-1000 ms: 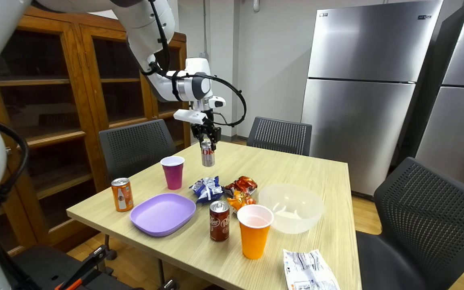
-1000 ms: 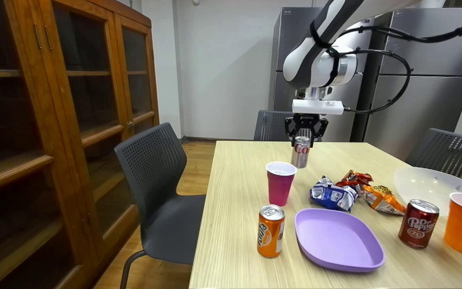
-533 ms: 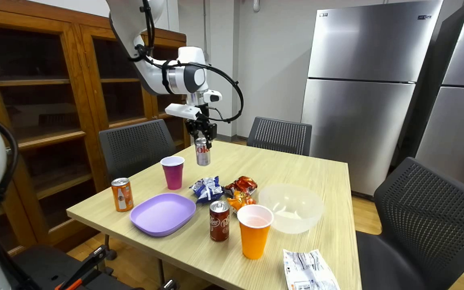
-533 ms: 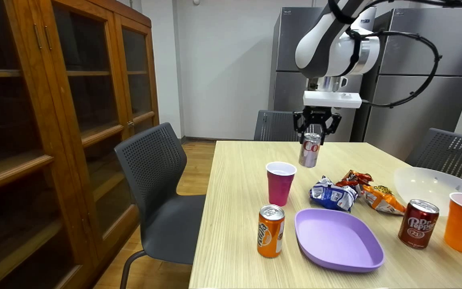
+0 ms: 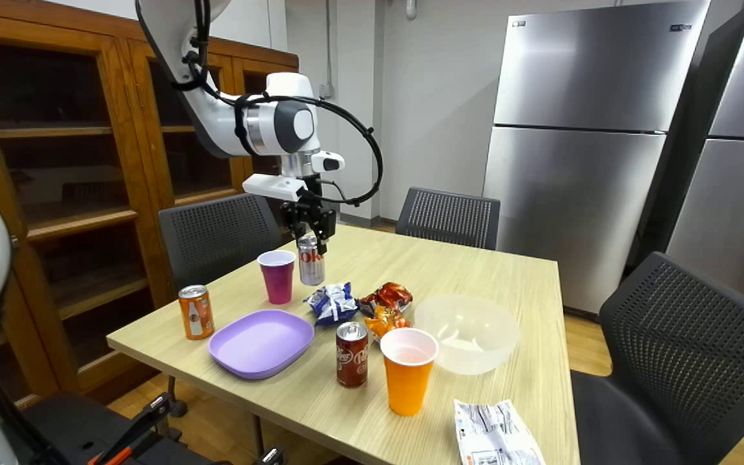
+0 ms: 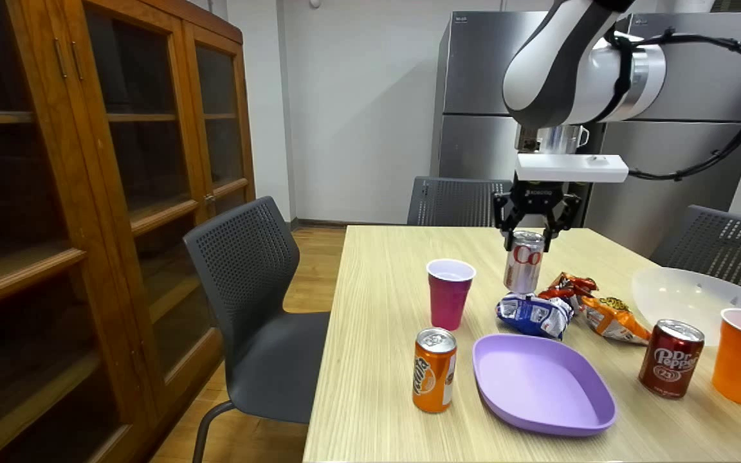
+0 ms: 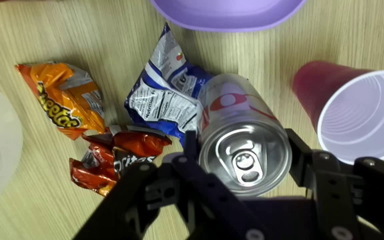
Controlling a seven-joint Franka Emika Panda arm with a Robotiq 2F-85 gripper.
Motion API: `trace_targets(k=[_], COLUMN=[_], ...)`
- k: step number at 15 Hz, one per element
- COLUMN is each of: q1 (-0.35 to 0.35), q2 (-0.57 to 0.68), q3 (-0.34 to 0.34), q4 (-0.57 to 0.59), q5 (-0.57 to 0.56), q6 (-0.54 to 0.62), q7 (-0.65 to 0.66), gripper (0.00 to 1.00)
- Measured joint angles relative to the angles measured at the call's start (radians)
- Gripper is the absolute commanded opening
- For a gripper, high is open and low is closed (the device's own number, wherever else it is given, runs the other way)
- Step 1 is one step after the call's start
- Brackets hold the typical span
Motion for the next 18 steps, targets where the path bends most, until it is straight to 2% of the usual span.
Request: trace_targets(k=[8,18], q1=[0.000,0.000], q2=[-0.087,-0.076], q3=[0.012,0.020], q4=[-0.184,-0.233], q5=[-0.047,-0.077], q6=[0.021,0.036], q7=[0.004,0.024], gripper=[0.38,0.38])
